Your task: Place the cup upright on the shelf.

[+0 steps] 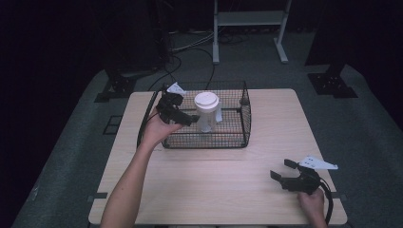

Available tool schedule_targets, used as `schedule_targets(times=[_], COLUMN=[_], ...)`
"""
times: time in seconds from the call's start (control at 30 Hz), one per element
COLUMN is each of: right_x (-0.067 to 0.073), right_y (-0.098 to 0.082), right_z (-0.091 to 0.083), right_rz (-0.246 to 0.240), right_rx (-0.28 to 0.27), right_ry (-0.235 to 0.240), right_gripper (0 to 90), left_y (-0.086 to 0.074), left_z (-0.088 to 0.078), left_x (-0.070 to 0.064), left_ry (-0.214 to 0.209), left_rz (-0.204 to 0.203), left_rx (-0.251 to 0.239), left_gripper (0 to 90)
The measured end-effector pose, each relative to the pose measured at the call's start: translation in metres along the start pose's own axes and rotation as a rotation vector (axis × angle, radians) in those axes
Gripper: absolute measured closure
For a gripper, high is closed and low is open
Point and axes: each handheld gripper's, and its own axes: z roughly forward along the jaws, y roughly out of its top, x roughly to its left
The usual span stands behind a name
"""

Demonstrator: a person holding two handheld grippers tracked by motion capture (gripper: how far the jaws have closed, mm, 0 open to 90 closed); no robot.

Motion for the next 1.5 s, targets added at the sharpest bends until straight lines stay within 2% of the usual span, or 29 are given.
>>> schedule_targets(times=[0.5, 0.87, 1.23, 1.5], right_x=[0.002, 0.002, 0.002, 0.002], right_y=[0.0, 0.0, 0.0, 0.0], right_z=[0.001, 0.001, 0.001, 0.002], right_rz=[-0.001, -0.004, -0.007, -0.01], right_rx=[0.011, 0.013, 0.014, 0.016], right_ry=[-0.01, -0.015, -0.016, -0.019], right_gripper=[12.9, 12.9, 12.9, 12.9], left_y=[-0.014, -0.025, -0.04, -0.05], left_z=[-0.015, -0.022, -0.024, -0.03], left_x=[-0.013, -0.019, -0.023, -0.03], left_ry=[-0.026, -0.031, -0.043, -0.05], left_rz=[0.018, 0.029, 0.009, 0.001], left_rx=[-0.032, -0.03, -0.052, -0.088], left_gripper=[0.8, 0.8, 0.8, 0.8])
